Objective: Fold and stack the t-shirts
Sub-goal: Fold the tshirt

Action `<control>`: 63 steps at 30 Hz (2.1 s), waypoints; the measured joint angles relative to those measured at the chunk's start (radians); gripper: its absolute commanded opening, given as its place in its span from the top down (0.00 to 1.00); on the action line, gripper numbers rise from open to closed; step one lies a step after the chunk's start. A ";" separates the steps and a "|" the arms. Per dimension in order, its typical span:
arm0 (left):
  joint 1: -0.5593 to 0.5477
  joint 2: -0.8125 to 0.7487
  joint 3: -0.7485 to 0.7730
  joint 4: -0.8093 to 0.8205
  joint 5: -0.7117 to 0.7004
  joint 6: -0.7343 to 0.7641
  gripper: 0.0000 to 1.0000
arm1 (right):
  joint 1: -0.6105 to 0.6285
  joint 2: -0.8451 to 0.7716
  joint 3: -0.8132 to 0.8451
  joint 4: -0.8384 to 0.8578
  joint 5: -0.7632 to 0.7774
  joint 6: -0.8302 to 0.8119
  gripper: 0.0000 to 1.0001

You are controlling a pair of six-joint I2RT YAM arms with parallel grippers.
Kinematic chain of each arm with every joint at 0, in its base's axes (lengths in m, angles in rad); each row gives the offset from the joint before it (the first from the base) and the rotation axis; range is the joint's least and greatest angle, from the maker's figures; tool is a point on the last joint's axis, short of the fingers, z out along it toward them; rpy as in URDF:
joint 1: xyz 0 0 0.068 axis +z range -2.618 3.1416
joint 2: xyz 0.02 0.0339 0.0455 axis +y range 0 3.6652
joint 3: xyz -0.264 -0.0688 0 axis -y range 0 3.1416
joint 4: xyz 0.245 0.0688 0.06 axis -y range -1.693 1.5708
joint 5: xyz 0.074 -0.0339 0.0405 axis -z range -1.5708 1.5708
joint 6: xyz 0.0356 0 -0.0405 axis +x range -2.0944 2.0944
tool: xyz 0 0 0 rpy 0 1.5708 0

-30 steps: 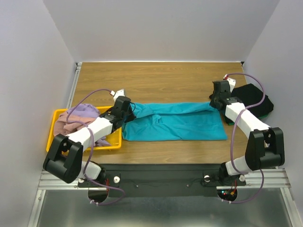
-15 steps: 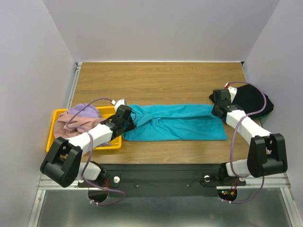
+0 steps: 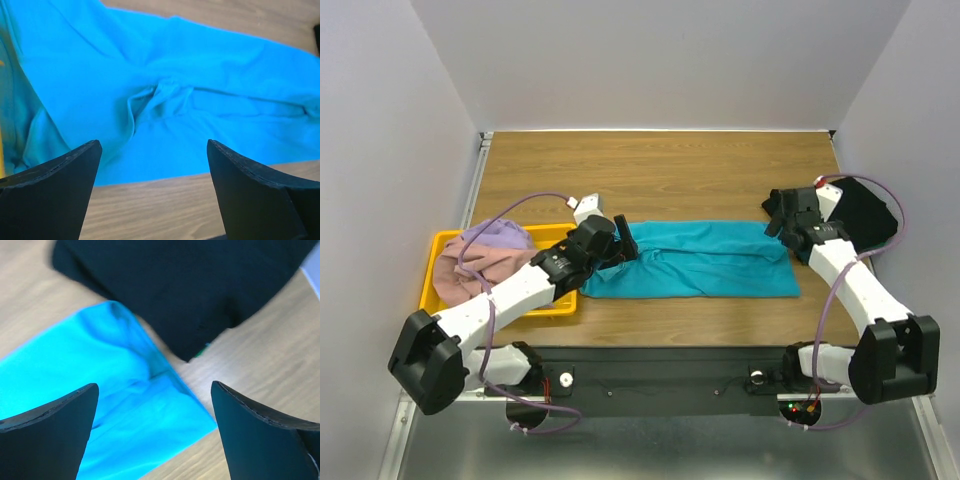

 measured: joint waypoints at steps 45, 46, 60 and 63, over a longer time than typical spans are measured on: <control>-0.023 0.278 0.142 0.032 -0.079 -0.074 0.01 | 0.000 0.449 0.119 0.320 -0.504 -0.070 0.00; 0.012 0.290 0.138 0.043 -0.073 -0.071 0.01 | 0.000 0.457 0.108 0.333 -0.516 -0.067 0.00; 0.098 0.753 0.445 0.148 0.051 0.005 0.02 | 0.023 0.173 -0.251 0.496 -0.608 0.098 0.00; 0.127 0.827 0.543 0.149 0.066 0.026 0.01 | 0.076 0.092 -0.320 0.504 -0.617 0.133 0.00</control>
